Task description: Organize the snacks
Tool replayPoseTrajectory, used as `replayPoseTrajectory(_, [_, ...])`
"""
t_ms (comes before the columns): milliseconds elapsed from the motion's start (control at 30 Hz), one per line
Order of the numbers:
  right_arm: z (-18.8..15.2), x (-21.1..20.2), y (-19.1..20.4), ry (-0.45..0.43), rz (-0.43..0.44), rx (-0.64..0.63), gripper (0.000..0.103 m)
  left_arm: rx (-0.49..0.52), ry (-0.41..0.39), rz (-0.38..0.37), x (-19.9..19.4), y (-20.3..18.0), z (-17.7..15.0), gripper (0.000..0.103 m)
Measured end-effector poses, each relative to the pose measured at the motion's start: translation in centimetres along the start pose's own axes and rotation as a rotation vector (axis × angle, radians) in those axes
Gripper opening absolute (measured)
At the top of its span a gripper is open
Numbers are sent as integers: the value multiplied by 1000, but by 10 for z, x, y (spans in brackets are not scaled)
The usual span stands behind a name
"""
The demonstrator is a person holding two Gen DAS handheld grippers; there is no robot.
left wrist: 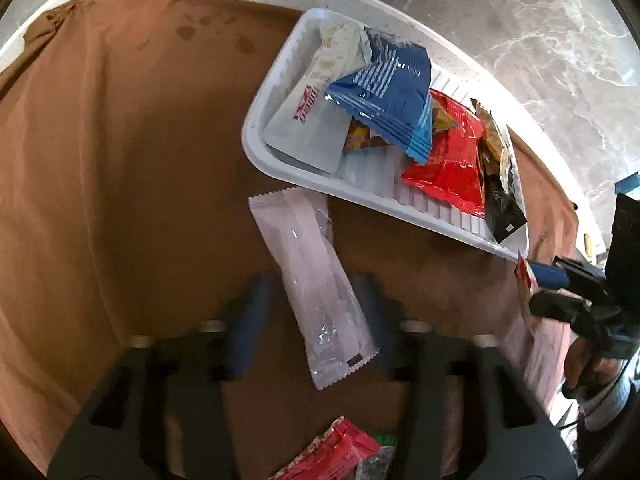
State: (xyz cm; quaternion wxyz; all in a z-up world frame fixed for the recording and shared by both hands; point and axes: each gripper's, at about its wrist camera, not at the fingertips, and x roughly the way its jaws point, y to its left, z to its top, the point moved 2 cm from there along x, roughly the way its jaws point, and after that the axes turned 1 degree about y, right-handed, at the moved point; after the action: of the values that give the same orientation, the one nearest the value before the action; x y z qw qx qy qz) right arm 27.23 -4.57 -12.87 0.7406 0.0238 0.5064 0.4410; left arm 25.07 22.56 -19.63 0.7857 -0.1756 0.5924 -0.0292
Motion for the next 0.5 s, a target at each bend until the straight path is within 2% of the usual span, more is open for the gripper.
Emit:
replayPoseTrajectory(33, [-1, 0, 1, 2, 1, -1, 38, -5, 4, -5, 2, -1, 1, 67])
replayPoseTrajectory(200, [-3, 3, 1, 8, 3, 4, 38, 53, 21, 52, 10, -13, 0, 70])
replayPoseTrajectory(267, [-3, 4, 1, 9, 1, 6, 38, 52, 22, 49, 11, -14, 4, 73])
replayPoseTrajectory(500, [-4, 5, 1, 8, -7, 9, 39, 99, 32, 79, 16, -23, 3, 75])
